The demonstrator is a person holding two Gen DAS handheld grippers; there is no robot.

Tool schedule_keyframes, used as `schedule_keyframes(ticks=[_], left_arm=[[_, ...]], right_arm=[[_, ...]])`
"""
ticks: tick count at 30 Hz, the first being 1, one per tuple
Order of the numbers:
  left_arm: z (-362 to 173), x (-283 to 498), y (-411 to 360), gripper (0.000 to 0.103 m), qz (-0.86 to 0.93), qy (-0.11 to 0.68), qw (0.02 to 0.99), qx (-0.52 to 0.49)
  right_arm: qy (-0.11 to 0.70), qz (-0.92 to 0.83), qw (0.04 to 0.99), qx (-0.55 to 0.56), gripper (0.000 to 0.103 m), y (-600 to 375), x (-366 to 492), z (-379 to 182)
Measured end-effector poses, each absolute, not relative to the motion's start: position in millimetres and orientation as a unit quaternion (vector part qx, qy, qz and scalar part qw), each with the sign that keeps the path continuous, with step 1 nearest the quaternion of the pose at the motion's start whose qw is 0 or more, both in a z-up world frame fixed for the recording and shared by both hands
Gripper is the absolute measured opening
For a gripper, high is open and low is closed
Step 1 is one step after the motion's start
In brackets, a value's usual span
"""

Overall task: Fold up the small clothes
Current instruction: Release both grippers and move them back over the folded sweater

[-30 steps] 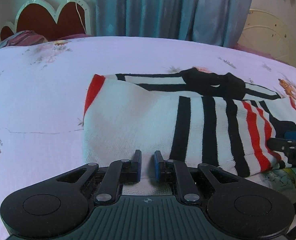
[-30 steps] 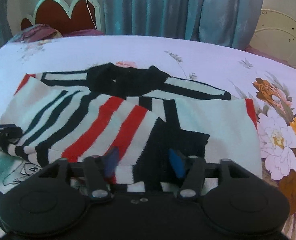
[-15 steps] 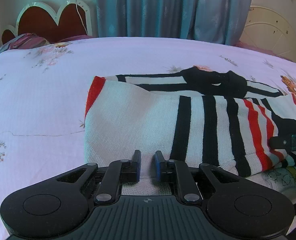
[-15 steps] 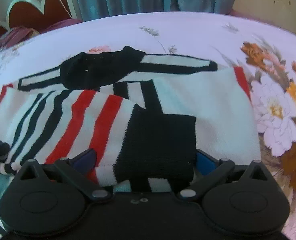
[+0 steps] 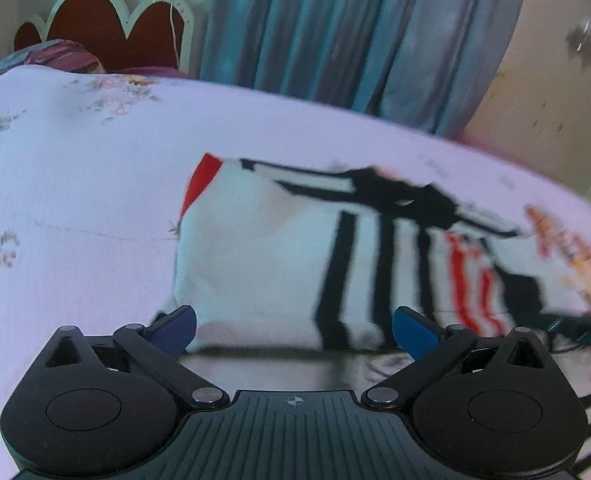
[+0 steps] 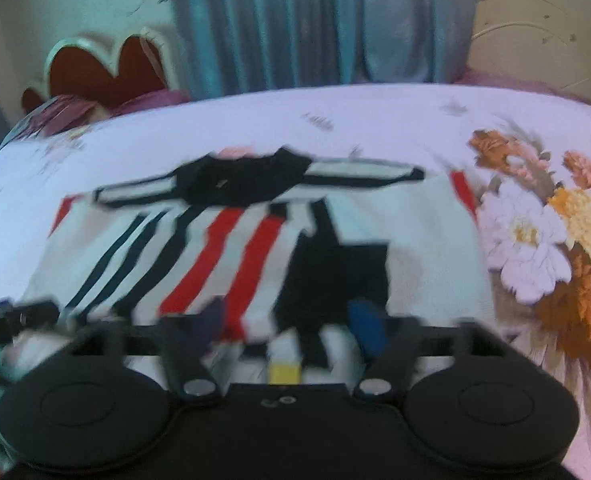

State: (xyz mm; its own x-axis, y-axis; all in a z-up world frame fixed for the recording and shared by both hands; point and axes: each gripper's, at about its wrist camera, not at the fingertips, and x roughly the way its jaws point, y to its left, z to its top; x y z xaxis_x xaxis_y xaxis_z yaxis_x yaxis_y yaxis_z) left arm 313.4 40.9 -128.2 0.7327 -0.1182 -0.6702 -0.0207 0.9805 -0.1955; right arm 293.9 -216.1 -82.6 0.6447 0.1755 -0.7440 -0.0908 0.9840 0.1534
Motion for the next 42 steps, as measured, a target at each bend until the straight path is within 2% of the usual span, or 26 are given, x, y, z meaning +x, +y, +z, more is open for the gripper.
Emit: schedule_keyframes(ticks=[2,5,9,14,21,24,28,33,42], left_arm=[[-122.2,299.8,32.2,0.103,-0.037,0.355,0.931,-0.074],[-119.6,288.5,10.9,0.101,-0.073,0.362,0.928,-0.056],[-132.7,279.2,-15.3,0.097,-0.093,0.381,0.920,-0.021],[-159.5,264.3,-10.9,0.083,-0.068,0.413,0.908,0.020],[-163.9,225.5,17.9,0.083,-0.026,0.409,0.911,0.031],[-155.7,210.4,20.7,0.083,-0.016,0.412,0.911,0.025],[-144.1,191.9,1.2,0.083,-0.043,0.407,0.912,0.015],[-144.9,183.0,-17.5,0.083,-0.054,0.412,0.909,0.021],[-157.1,165.3,-16.1,0.083,-0.070,0.428,0.900,0.046]], right_arm=[[0.426,0.090,0.899,0.054,0.035,-211.5,282.4,-83.4],[0.424,0.114,0.897,0.043,0.015,-198.7,263.7,-83.4],[0.449,0.147,0.881,0.033,0.014,-181.5,246.2,-92.9],[0.465,0.124,0.877,-0.005,0.014,-197.8,223.0,-108.1],[0.464,0.068,0.883,-0.007,0.016,-263.6,191.3,-113.8],[0.460,0.071,0.885,-0.007,0.024,-269.8,178.7,-110.0],[0.444,0.128,0.887,0.016,0.027,-249.5,165.3,-94.8],[0.450,0.186,0.873,0.020,0.025,-208.8,150.3,-94.6],[0.462,0.158,0.872,0.007,0.027,-198.2,124.8,-106.8]])
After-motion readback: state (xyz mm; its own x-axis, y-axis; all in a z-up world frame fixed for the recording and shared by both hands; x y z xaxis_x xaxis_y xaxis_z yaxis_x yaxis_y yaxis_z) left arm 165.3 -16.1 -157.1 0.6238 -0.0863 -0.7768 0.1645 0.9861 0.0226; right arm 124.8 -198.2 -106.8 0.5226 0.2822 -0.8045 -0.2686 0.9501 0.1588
